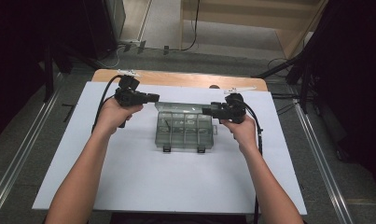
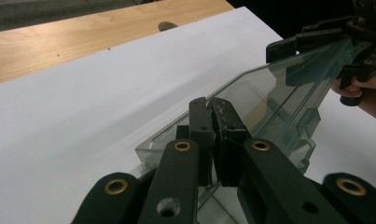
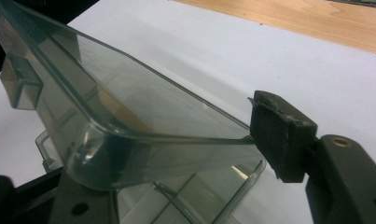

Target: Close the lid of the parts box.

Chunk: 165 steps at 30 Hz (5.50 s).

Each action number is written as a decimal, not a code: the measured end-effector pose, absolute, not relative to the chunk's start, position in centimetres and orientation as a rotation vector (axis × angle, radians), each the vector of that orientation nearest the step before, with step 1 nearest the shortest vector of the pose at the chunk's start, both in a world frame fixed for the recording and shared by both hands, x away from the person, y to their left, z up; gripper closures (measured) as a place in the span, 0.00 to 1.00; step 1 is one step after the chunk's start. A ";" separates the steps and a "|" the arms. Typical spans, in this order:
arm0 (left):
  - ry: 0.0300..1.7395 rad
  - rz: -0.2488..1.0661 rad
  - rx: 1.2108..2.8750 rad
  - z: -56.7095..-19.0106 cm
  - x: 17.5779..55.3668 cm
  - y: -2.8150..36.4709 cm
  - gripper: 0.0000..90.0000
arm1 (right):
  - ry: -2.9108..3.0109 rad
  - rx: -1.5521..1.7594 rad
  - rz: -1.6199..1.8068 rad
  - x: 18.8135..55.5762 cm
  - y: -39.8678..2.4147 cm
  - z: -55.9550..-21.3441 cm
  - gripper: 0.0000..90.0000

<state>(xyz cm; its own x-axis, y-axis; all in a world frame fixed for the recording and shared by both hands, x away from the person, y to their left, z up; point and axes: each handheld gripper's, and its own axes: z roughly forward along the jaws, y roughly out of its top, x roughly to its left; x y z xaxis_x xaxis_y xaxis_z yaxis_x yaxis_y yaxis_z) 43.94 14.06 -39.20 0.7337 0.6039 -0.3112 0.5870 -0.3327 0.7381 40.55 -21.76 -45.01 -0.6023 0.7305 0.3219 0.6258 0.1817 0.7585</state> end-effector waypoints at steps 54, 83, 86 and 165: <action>0.844 -0.049 2.010 -39.2 42.5 14.1 0.97 | 2.371 1.460 1.389 39.4 -25.6 -41.3 1.00; 0.838 0.007 2.039 -39.7 39.9 14.4 0.97 | 2.442 1.396 1.327 37.1 -23.4 -40.3 1.00; 0.835 0.014 2.051 -39.8 39.6 14.3 0.97 | 2.452 1.383 1.327 36.7 -23.3 -40.2 1.00; 0.823 0.000 2.102 -45.9 38.0 13.9 0.95 | 2.485 1.403 1.290 34.4 -21.3 -46.3 1.00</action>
<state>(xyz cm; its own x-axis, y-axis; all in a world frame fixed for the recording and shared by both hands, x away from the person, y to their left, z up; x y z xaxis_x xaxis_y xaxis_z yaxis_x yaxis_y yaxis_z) 37.98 13.88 -45.92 0.7827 0.5549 -0.2819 0.5546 -0.4164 0.7204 34.40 -21.27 -46.32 -0.5985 0.7150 0.3614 0.7069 0.2591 0.6582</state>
